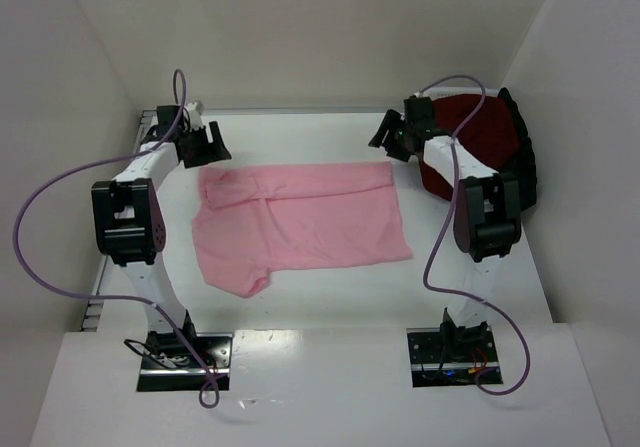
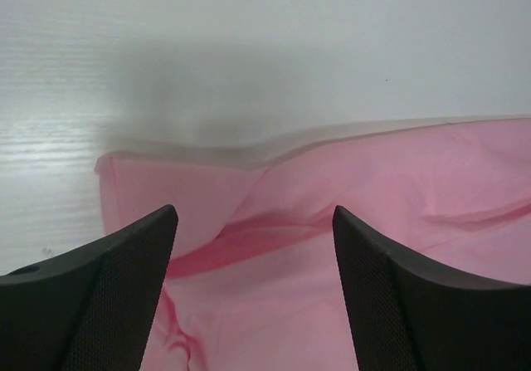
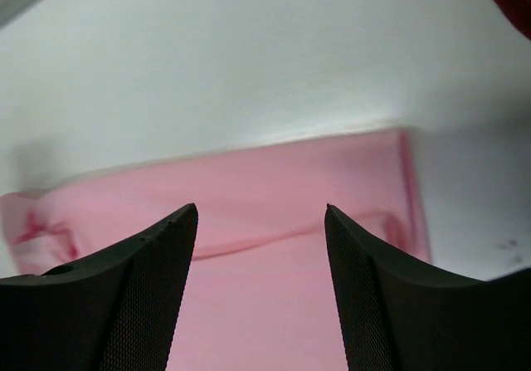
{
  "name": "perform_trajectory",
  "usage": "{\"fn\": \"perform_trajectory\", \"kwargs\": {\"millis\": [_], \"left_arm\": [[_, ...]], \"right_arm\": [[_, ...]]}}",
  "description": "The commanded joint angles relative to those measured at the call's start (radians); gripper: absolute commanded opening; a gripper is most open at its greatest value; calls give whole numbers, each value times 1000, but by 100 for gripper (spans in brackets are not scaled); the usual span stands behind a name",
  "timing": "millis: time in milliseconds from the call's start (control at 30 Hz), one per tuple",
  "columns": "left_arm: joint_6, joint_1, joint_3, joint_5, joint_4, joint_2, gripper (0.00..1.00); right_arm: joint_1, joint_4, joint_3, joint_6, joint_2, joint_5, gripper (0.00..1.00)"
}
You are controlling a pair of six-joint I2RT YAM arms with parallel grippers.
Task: Fold and stack the t-shirts
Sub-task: Fold the flattened tshirt in 1/3 of the way
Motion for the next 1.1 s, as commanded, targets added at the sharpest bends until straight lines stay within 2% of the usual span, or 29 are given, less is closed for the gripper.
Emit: {"fn": "perform_trajectory", "kwargs": {"millis": [0, 67, 167, 300, 433, 667, 733, 867, 933, 1067], "left_arm": [[-39, 5, 42, 77, 38, 86, 83], [-49, 5, 42, 77, 38, 97, 73], [-49, 5, 13, 99, 38, 110, 66], [-25, 5, -21, 119, 38, 84, 66], [21, 5, -21, 183, -20, 84, 70], [69, 5, -79, 254, -87, 44, 70], [78, 5, -89, 254, -96, 30, 67], [89, 5, -99, 254, -132, -5, 49], [89, 5, -119, 254, -143, -27, 44], [98, 5, -161, 263, -169, -125, 42]], "right_arm": [[29, 77, 121, -30, 20, -142, 69], [78, 77, 155, -39, 49, -157, 69], [144, 88, 222, -50, 107, -166, 69], [180, 56, 307, -50, 192, -177, 69], [190, 56, 328, -50, 223, -188, 69], [200, 66, 318, -41, 241, -197, 69], [209, 67, 318, -41, 253, -197, 69], [218, 67, 351, -41, 295, -215, 68], [227, 57, 365, -41, 309, -216, 68], [227, 57, 365, -50, 309, -216, 68]]}}
